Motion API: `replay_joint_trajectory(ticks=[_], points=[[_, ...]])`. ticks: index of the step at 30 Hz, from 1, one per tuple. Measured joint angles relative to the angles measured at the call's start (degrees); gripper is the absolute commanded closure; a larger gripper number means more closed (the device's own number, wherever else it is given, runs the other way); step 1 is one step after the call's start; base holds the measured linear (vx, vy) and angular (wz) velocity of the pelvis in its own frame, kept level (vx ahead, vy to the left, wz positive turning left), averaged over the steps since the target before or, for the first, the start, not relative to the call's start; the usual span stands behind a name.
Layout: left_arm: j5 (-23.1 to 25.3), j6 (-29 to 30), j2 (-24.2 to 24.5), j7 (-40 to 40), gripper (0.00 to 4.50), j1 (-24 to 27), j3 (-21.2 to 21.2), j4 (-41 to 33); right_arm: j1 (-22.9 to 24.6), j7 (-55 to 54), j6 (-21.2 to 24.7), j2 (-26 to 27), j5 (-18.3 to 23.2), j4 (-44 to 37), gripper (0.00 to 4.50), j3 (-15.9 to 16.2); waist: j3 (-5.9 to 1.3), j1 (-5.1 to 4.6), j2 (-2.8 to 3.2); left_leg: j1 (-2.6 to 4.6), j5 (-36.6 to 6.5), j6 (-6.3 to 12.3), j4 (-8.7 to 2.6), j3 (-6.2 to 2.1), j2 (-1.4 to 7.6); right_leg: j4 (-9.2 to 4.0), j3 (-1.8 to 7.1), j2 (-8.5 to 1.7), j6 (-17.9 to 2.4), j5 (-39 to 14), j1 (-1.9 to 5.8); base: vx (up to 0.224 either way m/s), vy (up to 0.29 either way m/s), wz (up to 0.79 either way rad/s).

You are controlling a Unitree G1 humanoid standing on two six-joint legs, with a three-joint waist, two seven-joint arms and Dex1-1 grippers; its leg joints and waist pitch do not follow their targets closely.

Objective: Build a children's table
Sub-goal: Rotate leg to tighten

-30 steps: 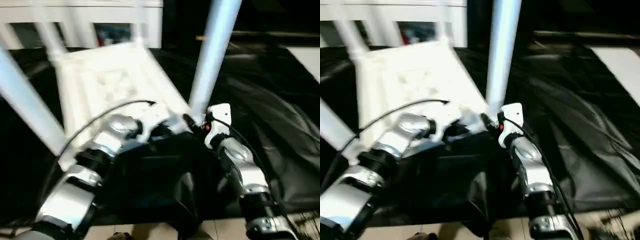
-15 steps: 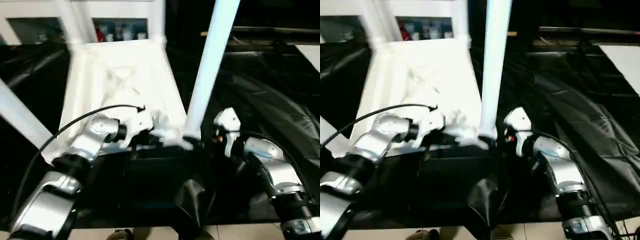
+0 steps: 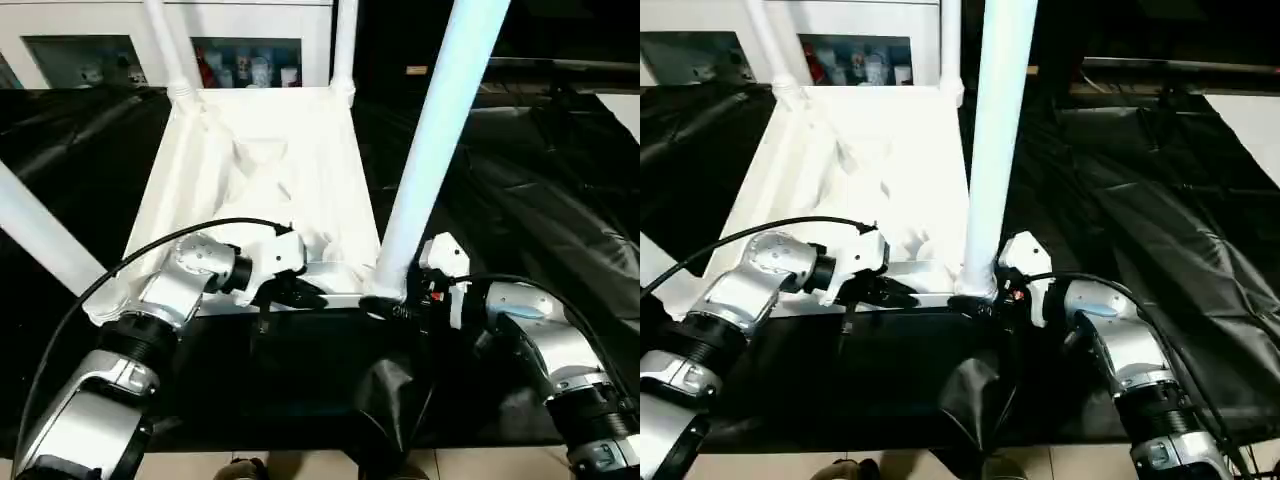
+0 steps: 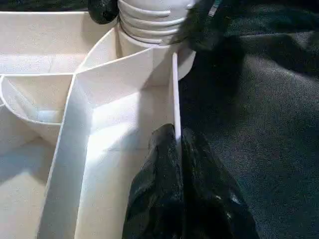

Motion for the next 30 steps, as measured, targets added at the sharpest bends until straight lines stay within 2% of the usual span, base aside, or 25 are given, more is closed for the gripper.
replay_joint_trajectory(ticks=[2, 7, 10, 17, 22, 27, 28, 29, 30], points=[[0.0, 0.1, 0.2, -0.2, 4.5, 0.1, 0.0, -0.1, 0.0, 0.0, 0.0, 0.4, 0.0, 0.2, 1.54, 0.0, -0.07, 0.02, -0.13, 0.01, 0.0, 0.0, 0.08, 0.01, 0.04, 0.17, -0.01, 0.01, 0.0, 0.0, -0.04, 0.0, 0.0, 0.0], [0.0, 0.0, 0.8, 0.6, 4.5, 0.5, 0.1, 0.1, 0.0, -1.2, -0.5, 3.2, 0.1, 2.3, 1.72, -0.9, -0.23, -0.21, -0.43, 0.05, 0.0, -0.03, 0.47, 0.01, 0.22, 0.59, -0.01, 0.11, 0.0, 0.0, -0.04, 0.0, 0.0, 0.0], [1.4, 0.3, -0.7, 5.7, 4.5, -0.3, 0.7, 2.3, -0.9, -8.7, -1.3, 7.0, -0.5, 5.7, 1.73, -2.6, -0.3, -0.89, -0.53, 0.18, -0.2, -0.37, 0.83, 0.0, 0.28, 0.89, 0.0, 0.11, 0.0, 0.0, 0.04, -0.017, -0.001, -0.01], [3.1, 4.1, -5.2, 15.2, 4.5, -1.8, 1.6, 5.0, -3.2, -26.9, -2.5, 14.7, -3.3, 10.8, 1.74, -5.5, -0.67, -2.16, -0.19, 0.31, -0.1, -0.45, 1.16, -0.02, 0.25, 0.79, 0.03, 0.04, 0.1, -0.1, 0.14, -0.014, 0.001, -0.01], [4.4, 5.9, -8.2, 21.8, 4.5, -3.9, 1.7, 8.0, -6.6, -39.9, -2.3, 19.5, -5.4, 14.8, 1.75, -7.8, -0.81, -2.48, -0.04, 0.32, -0.1, -0.44, 1.21, -0.02, 0.19, 0.77, 0.09, 0.02, 0.1, -0.1, 0.15, 0.0, 0.0, 0.0], [4.6, 6.7, -9.2, 23.4, 4.5, -5.1, 1.8, 9.3, -8.4, -41.9, -2.7, 20.1, -5.6, 16.9, 1.75, -8.7, -0.9, -2.59, 0.04, 0.24, -0.1, -0.43, 1.19, -0.03, 0.18, 0.75, 0.08, 0.02, 0.0, 0.0, 0.13, 0.0, 0.0, 0.0], [4.6, 6.7, -9.2, 23.3, 4.5, -5.3, 1.8, 9.6, -8.3, -41.2, -2.9, 20.1, -5.6, 16.9, 1.4, -9.0, -0.93, -2.54, 0.09, 0.22, -0.1, -0.43, 1.16, -0.04, 0.18, 0.77, 0.06, 0.02, -0.2, 0.2, 0.13, 0.0, 0.0, 0.0], [4.6, 6.6, -9.2, 23.1, 4.5, -5.3, 1.8, 9.7, -8.0, -40.8, -3.3, 20.1, -5.5, 16.8, 1.4, -9.2, -0.93, -2.46, 0.1, 0.21, -0.1, -0.43, 1.14, -0.05, 0.19, 0.78, 0.04, 0.02, -0.2, 0.2, 0.13, 0.0, 0.0, 0.0], [4.6, 6.5, -9.2, 23.0, 4.5, -5.5, 1.7, 9.8, -7.7, -40.2, -3.6, 20.0, -5.1, 16.5, 1.05, -9.5, -0.93, -2.33, 0.1, 0.2, -0.1, -0.43, 1.13, -0.07, 0.2, 0.81, 0.02, 0.02, -0.2, 0.2, 0.11, 0.0, 0.0, 0.0]])
